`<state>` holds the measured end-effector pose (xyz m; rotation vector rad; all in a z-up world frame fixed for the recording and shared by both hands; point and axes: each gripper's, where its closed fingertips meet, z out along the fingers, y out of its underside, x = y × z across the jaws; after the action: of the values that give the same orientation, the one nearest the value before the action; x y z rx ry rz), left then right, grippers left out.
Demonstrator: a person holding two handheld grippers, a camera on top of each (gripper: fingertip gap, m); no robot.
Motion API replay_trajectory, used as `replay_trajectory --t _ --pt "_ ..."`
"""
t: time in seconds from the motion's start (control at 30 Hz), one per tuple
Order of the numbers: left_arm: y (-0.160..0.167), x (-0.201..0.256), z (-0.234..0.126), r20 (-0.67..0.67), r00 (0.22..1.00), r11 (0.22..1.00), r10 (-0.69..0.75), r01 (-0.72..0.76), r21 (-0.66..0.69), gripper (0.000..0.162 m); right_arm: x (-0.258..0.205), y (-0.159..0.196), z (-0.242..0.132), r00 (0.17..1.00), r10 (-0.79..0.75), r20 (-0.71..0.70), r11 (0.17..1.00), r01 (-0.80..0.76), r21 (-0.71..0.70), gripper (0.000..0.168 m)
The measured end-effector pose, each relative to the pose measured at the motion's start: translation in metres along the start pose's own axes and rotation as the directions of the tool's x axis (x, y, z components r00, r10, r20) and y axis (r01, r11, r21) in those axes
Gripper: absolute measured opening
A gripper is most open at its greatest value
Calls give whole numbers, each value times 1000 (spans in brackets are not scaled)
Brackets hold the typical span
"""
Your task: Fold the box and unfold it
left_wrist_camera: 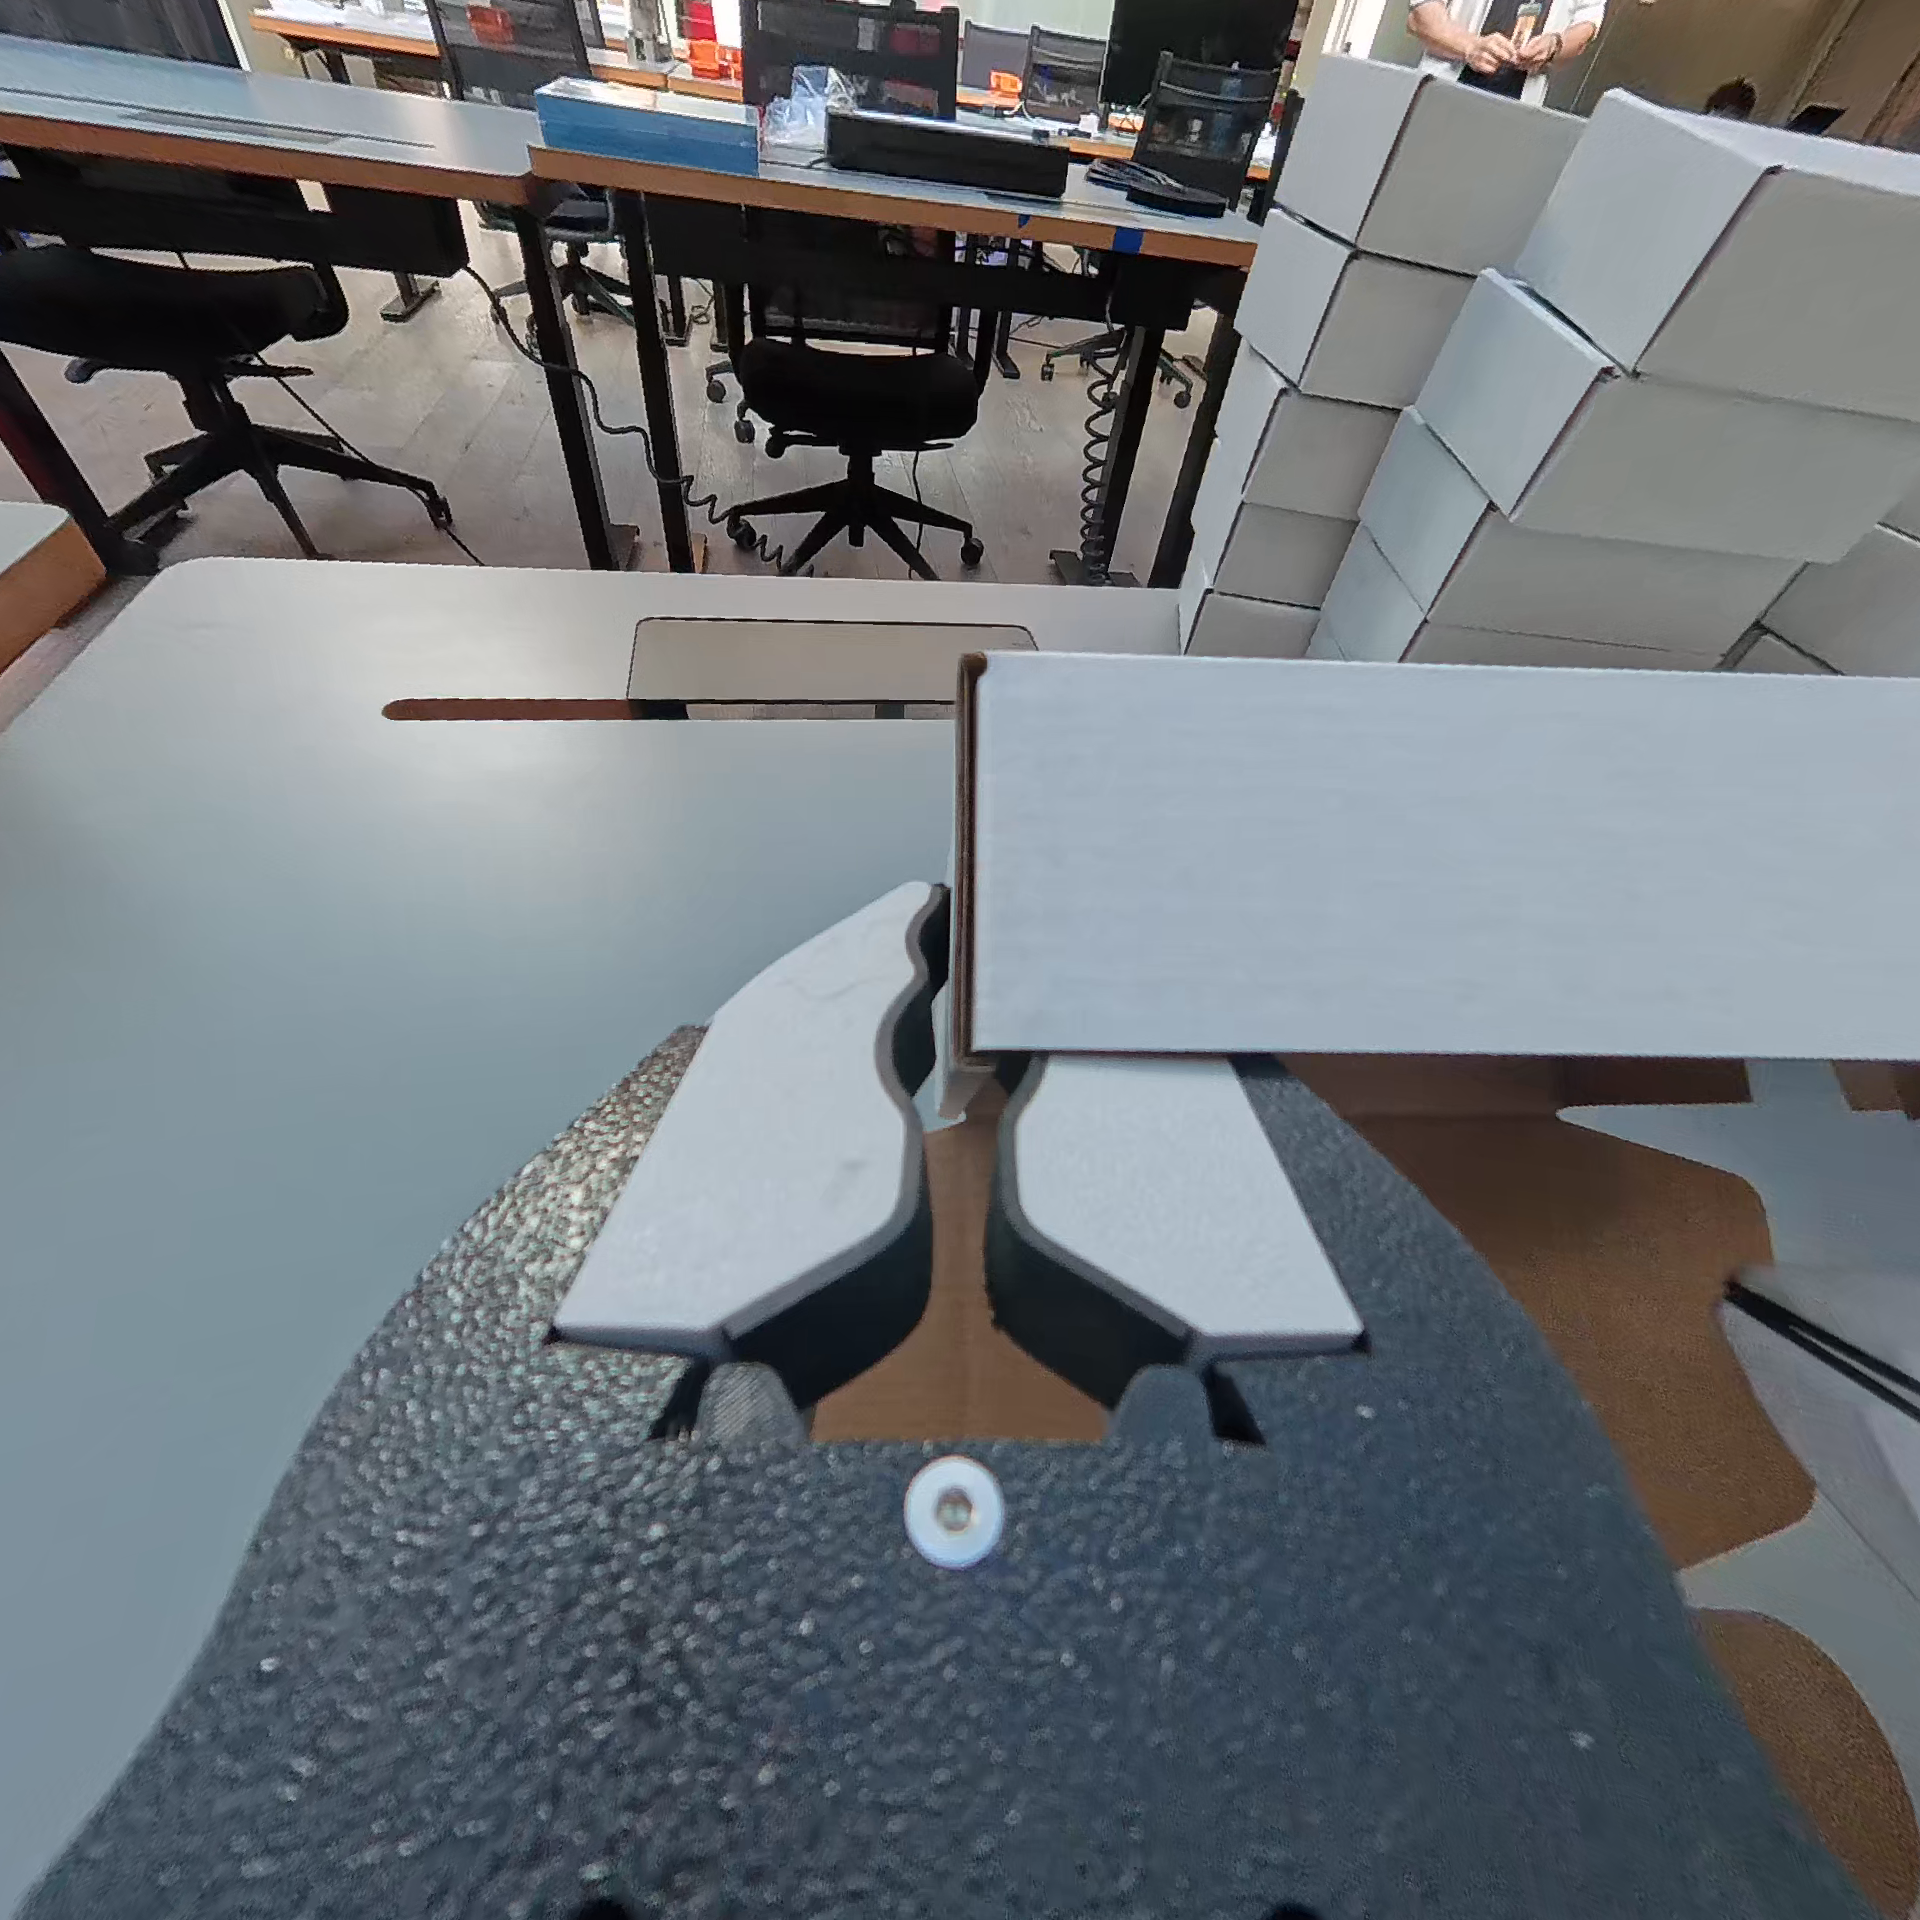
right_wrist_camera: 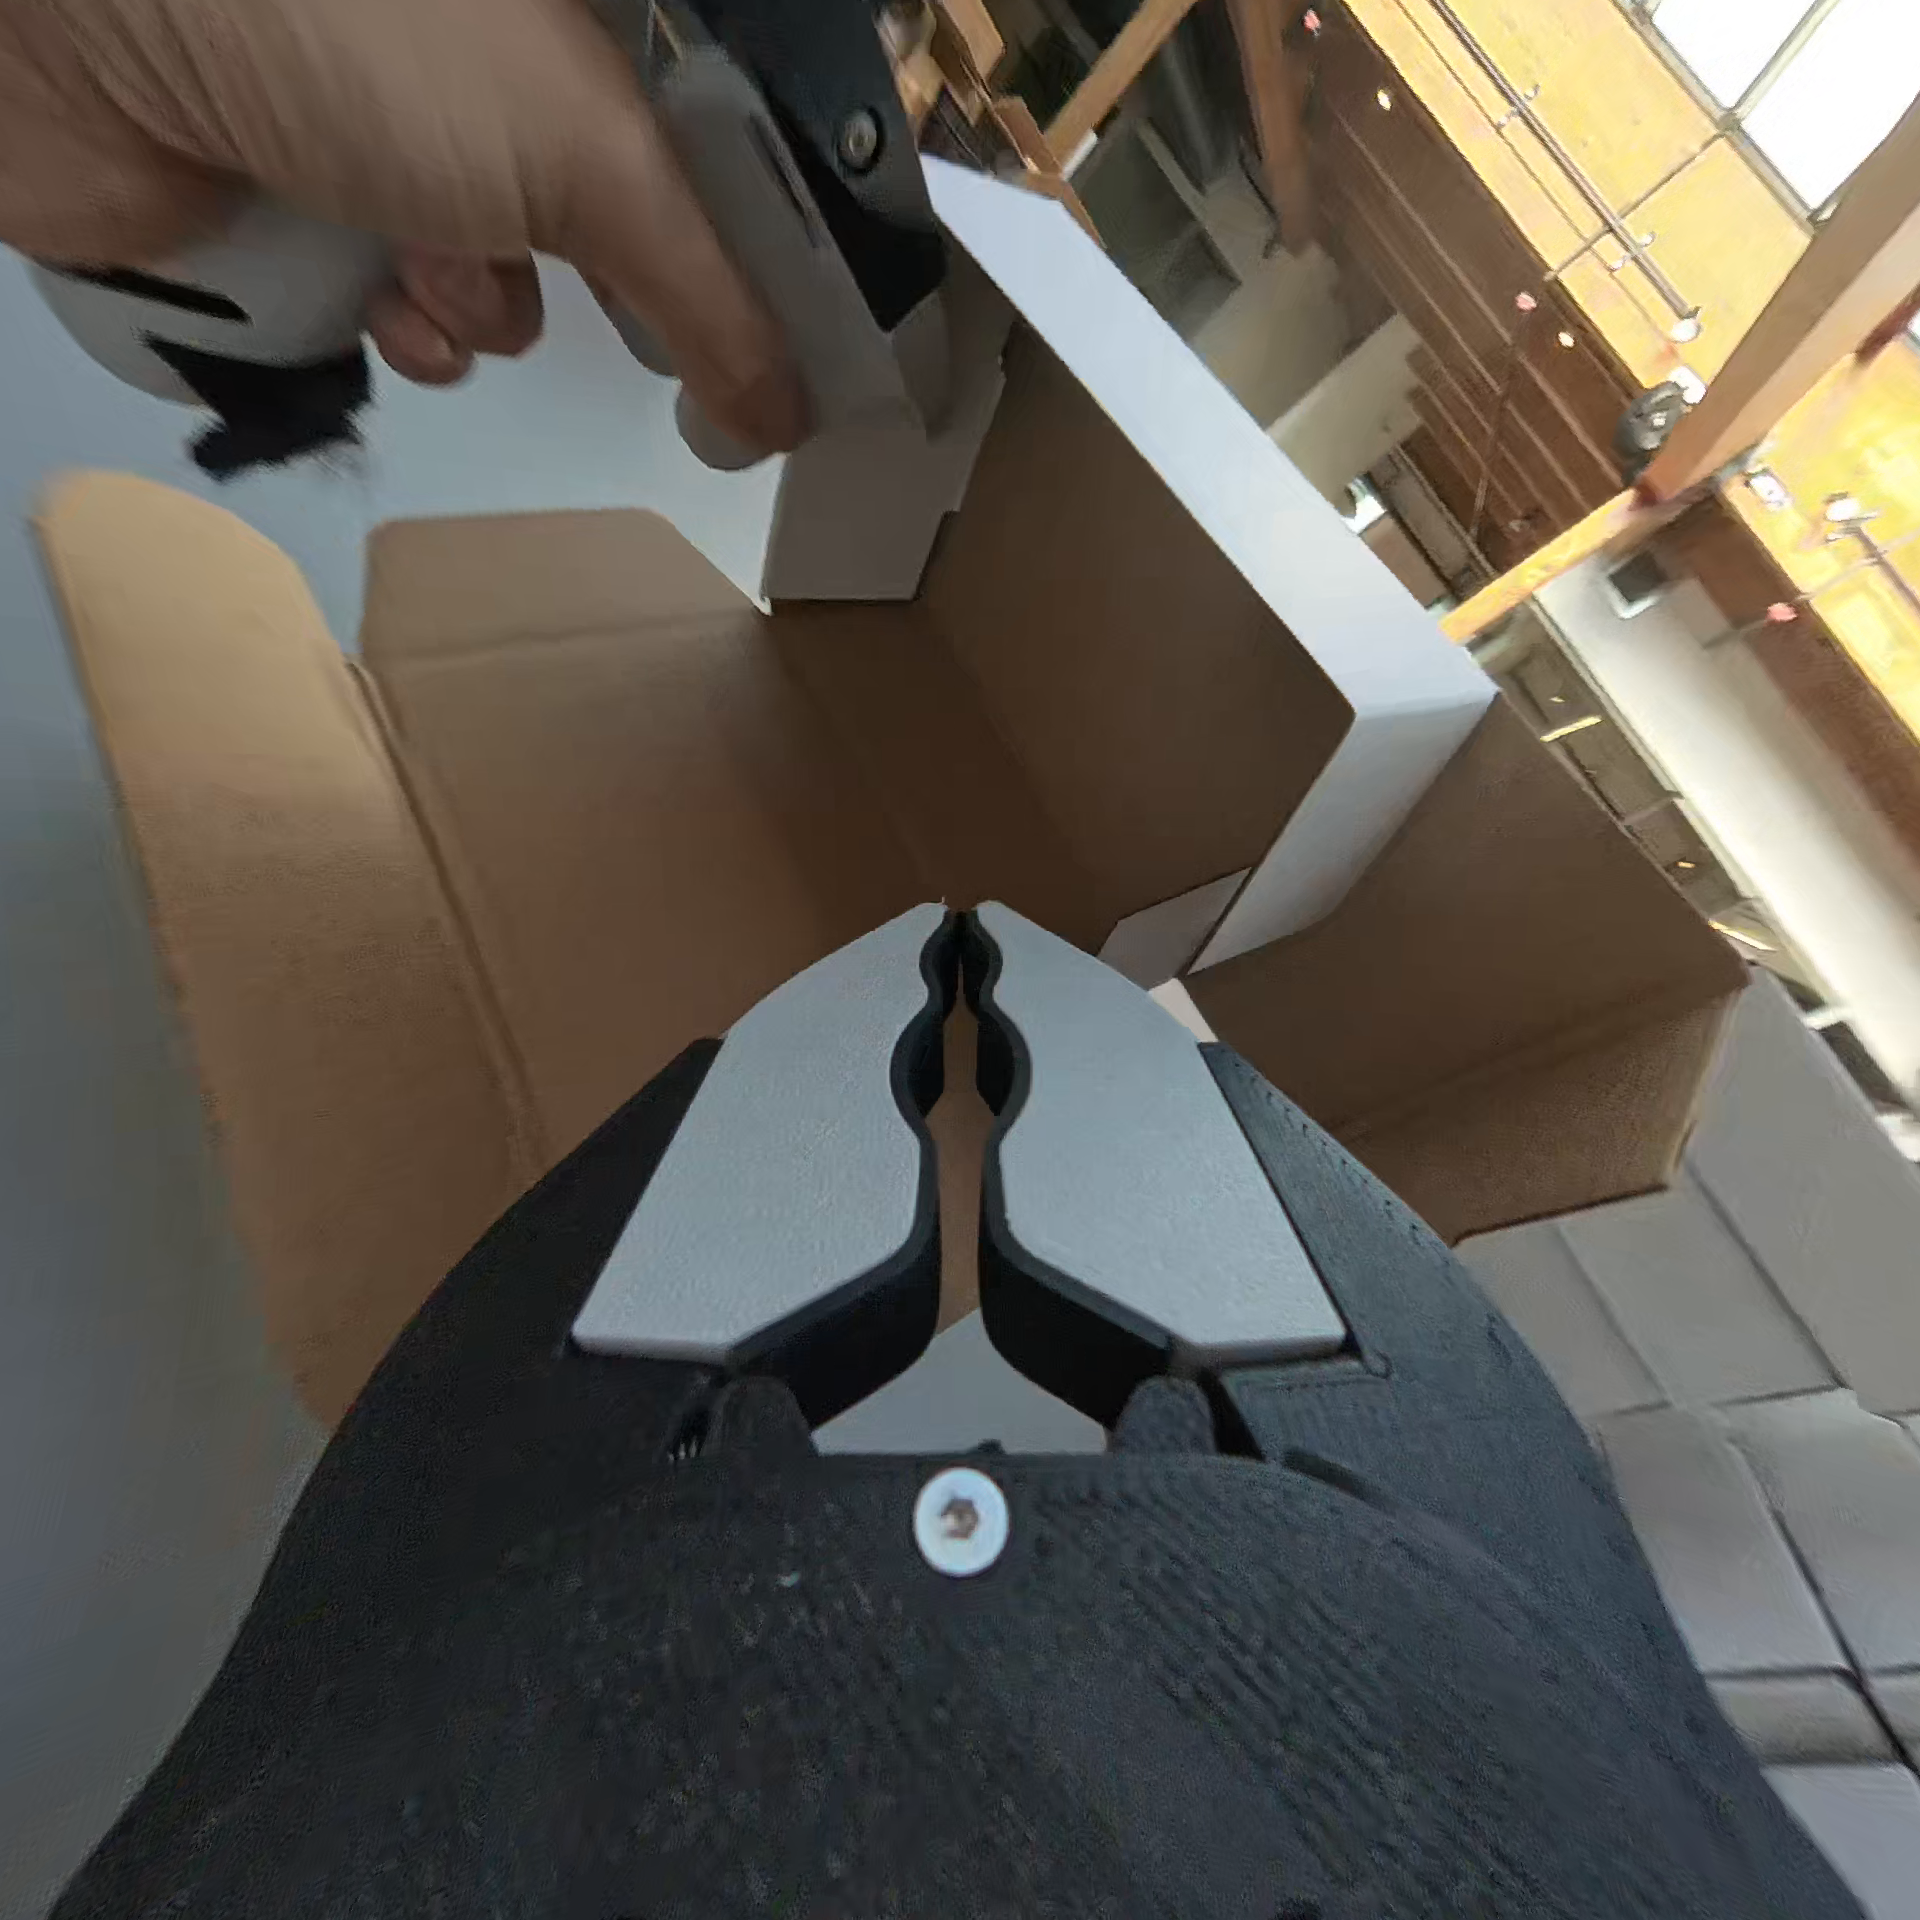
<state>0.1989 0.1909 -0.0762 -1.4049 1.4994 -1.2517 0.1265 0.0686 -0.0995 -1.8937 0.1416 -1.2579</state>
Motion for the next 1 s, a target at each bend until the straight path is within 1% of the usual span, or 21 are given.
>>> replay_trajectory --t 0.07,0.1,0.13,0.2,0.27,0.3,0.37,0.4,0.43,0.47,0.5,0.57,0.63,0.73,0.8,0.83,0.93,1.0 --pt "-7 -9 0 18 1000 1000 6 -7 12 5 -3 -13 -17 988 95 123 990 -107 94 0" --pt "-10 -13 0 25 1000 1000 12 -13 13 5 6 -16 -26 979 156 133 977 -173 123 2" --pt "-11 -17 -1 27 999 1000 17 -17 11 5 19 -17 -35 967 221 124 958 -239 156 6" --pt "-13 -21 -2 18 999 1000 28 -28 10 5 60 -9 -50 926 374 53 903 -376 209 12" --pt "-11 -20 -2 -8 999 999 43 -43 -13 5 97 10 -52 875 485 4 857 -476 196 25" --pt "-9 -18 -2 -30 999 999 46 -46 -24 5 110 23 -47 848 529 -5 837 -522 163 37" --pt "-6 -11 0 -68 996 997 56 -59 -49 5 123 38 -31 798 600 62 790 -603 113 56" --pt "-5 -8 0 -87 994 996 61 -67 -59 5 127 43 -22 768 632 99 763 -640 95 60" --pt "-4 -4 1 -108 992 995 64 -72 -68 5 129 45 -14 749 648 138 746 -661 80 60" --pt "-2 -1 3 -126 990 993 68 -79 -84 5 131 46 -7 745 647 163 745 -663 76 58" --pt "0 1 5 -139 988 991 74 -89 -102 5 132 46 -1 758 628 176 759 -647 73 56" --pt "2 5 8 -163 984 988 76 -97 -122 5 127 45 10 800 565 202 810 -584 52 50" --pt "2 6 12 -172 982 985 73 -97 -139 5 116 44 19 831 502 239 855 -519 7 49" --pt "0 2 17 -163 984 985 68 -93 -149 5 95 36 23 830 450 329 881 -474 -10 30" --pt "-1 -1 20 -152 987 985 59 -82 -152 6 84 29 21 822 429 376 886 -463 1 7" --pt "-2 -2 21 -149 988 986 49 -72 -152 6 82 26 21 819 426 384 884 -467 14 0" --pt "-5 -5 22 -141 990 990 24 -44 -137 6 68 20 20 809 414 418 888 -460 10 0" --pt "-6 -5 24 -130 991 991 26 -43 -129 6 62 18 20 818 407 406 893 -450 10 0"
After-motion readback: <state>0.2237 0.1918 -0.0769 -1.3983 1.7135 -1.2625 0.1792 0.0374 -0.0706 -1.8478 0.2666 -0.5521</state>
